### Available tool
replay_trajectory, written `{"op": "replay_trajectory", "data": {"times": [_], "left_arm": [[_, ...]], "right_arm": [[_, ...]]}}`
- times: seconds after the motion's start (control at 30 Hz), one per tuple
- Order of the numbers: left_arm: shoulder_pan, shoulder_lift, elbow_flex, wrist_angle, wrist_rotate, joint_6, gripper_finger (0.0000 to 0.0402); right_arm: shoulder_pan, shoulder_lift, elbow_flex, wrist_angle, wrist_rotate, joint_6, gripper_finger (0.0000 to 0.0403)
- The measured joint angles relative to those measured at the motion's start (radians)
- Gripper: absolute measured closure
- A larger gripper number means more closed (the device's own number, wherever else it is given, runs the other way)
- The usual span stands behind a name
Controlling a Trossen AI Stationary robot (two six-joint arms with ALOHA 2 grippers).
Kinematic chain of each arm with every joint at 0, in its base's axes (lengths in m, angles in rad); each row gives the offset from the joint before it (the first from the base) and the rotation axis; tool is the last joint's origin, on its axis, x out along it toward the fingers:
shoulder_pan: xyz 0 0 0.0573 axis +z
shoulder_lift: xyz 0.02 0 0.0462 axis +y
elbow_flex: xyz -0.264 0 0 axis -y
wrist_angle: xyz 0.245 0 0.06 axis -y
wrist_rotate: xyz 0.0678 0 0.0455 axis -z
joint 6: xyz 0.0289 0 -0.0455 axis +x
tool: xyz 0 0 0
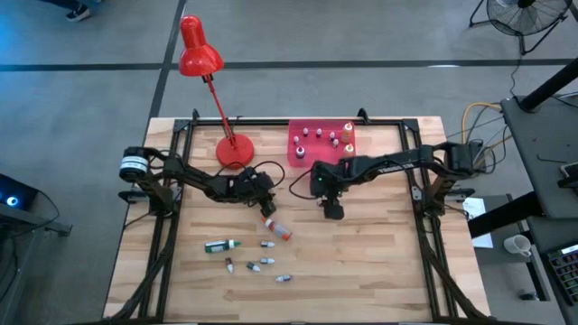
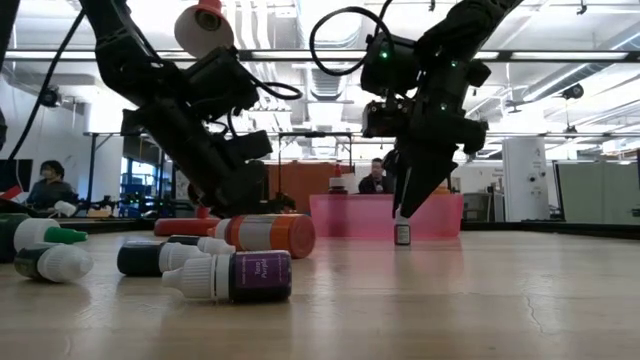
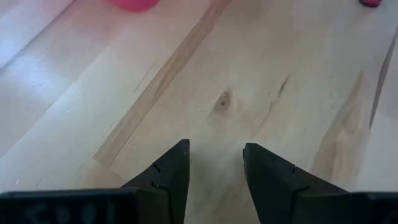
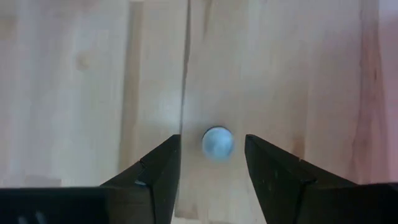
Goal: Pick & Place food coloring
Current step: Put the small red food coloring bottle into the red bin
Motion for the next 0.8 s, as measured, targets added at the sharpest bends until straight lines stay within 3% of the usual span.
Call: {"op": "replay_trajectory", "data": {"times": [0.17, 0.8], "left_arm": [[0.000, 0.000, 0.000, 0.001, 0.000, 0.000, 0.0278], [0.000, 0.000, 0.000, 0.000, 0.001, -0.026, 0.0278]], "right_arm": [[0.012, 0.001, 0.000, 0.005, 0.075, 0.020, 0.0253], [0.029, -0.002, -0.004, -0.001, 0.051, 0.038, 0.0286]]}}
